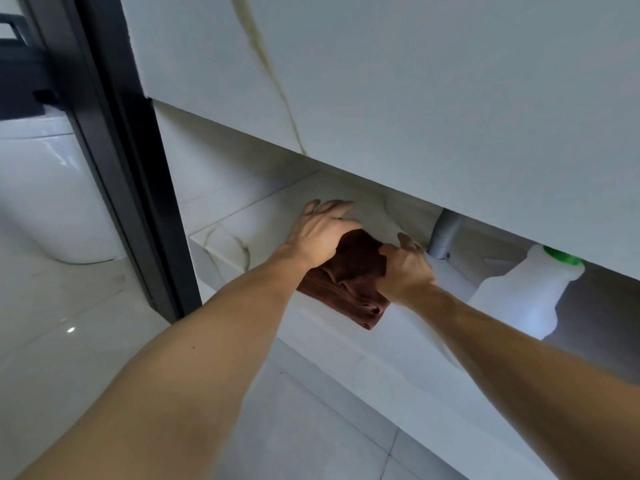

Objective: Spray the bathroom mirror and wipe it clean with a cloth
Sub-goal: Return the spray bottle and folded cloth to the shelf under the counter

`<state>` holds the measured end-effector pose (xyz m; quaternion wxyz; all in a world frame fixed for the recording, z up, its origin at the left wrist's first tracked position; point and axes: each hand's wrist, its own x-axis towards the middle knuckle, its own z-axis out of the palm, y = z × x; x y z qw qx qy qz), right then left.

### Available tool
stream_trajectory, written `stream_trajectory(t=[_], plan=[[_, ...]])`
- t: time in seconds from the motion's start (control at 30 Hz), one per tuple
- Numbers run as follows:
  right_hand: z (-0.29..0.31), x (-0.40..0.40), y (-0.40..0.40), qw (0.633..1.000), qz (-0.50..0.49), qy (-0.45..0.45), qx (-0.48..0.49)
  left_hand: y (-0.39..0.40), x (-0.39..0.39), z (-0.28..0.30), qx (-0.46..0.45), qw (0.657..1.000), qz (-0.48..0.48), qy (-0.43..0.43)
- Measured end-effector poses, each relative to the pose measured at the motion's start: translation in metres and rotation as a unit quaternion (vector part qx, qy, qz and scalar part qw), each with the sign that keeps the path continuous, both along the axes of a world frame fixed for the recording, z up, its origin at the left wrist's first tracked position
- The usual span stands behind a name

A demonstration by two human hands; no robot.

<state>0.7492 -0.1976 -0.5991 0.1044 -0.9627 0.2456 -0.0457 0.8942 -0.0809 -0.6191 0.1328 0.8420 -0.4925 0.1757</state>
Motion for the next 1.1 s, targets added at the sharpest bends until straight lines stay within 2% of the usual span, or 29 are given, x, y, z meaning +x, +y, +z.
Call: stream_trajectory(t=[0.1, 0.27, 0.33, 0.5, 0.8, 0.97, 1.1], plan=[[-0.013, -0.012, -0.007, 0.999, 0.042, 0.003, -0.009, 0.007, 0.0, -0.015, 0.069, 0.995, -0.039, 0.06], [-0.02, -0.031, 0.002, 0.992, 0.123, 0.012, -0.029, 0.038, 0.009, -0.014, 0.069, 0.974, -0.064, 0.207], [-0.017, -0.033, 0.004, 0.99, 0.128, 0.009, -0.049, 0.048, 0.009, -0.009, 0.101, 0.966, -0.07, 0.226], [-0.014, -0.033, 0.012, 0.99, 0.119, 0.011, -0.07, 0.049, 0.001, -0.009, 0.118, 0.975, -0.069, 0.175], [-0.028, -0.033, 0.024, 0.991, 0.073, 0.001, -0.111, 0.057, -0.016, -0.041, -0.001, 0.997, -0.06, 0.042], [-0.028, -0.031, 0.023, 0.992, 0.054, -0.021, -0.111, 0.057, -0.016, -0.049, -0.04, 0.996, -0.042, 0.067], [-0.024, -0.031, 0.016, 0.994, 0.042, -0.092, -0.052, 0.06, -0.014, -0.041, -0.071, 0.99, -0.037, 0.113]])
